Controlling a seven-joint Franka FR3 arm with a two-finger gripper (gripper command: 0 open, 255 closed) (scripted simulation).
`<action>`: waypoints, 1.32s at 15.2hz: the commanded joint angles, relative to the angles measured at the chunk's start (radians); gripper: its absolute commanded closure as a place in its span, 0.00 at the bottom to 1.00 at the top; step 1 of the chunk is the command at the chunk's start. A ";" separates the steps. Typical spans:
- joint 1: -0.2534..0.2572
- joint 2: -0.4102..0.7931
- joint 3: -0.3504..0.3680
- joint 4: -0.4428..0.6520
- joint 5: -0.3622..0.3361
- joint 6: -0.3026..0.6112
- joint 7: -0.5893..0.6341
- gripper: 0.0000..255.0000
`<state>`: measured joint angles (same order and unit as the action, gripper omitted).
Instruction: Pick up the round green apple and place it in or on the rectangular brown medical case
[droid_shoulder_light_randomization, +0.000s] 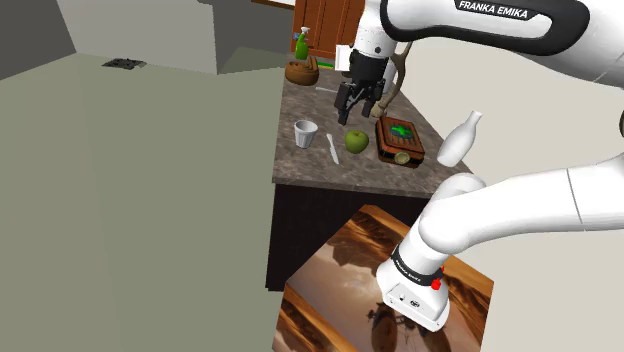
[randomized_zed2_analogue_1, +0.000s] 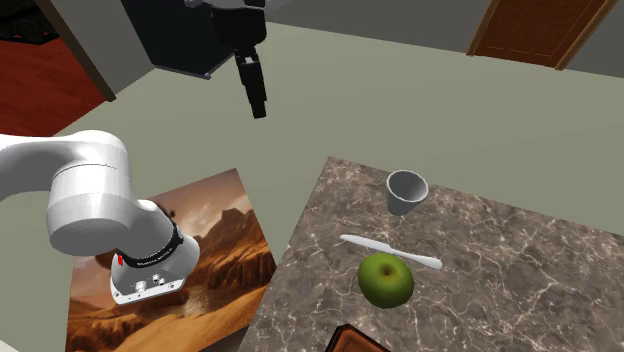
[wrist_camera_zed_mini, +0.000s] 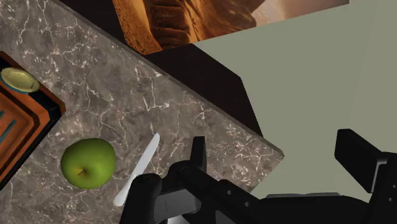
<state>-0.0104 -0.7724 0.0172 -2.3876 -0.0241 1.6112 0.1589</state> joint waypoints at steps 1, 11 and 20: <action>0.000 0.000 0.000 0.000 0.000 0.000 0.000 0.00; -0.128 0.294 -0.136 0.111 -0.008 0.152 0.066 0.00; -0.220 0.553 -0.265 0.247 0.041 0.240 0.102 0.00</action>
<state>-0.2193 -0.2437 -0.2321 -2.1477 0.0104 1.8379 0.2578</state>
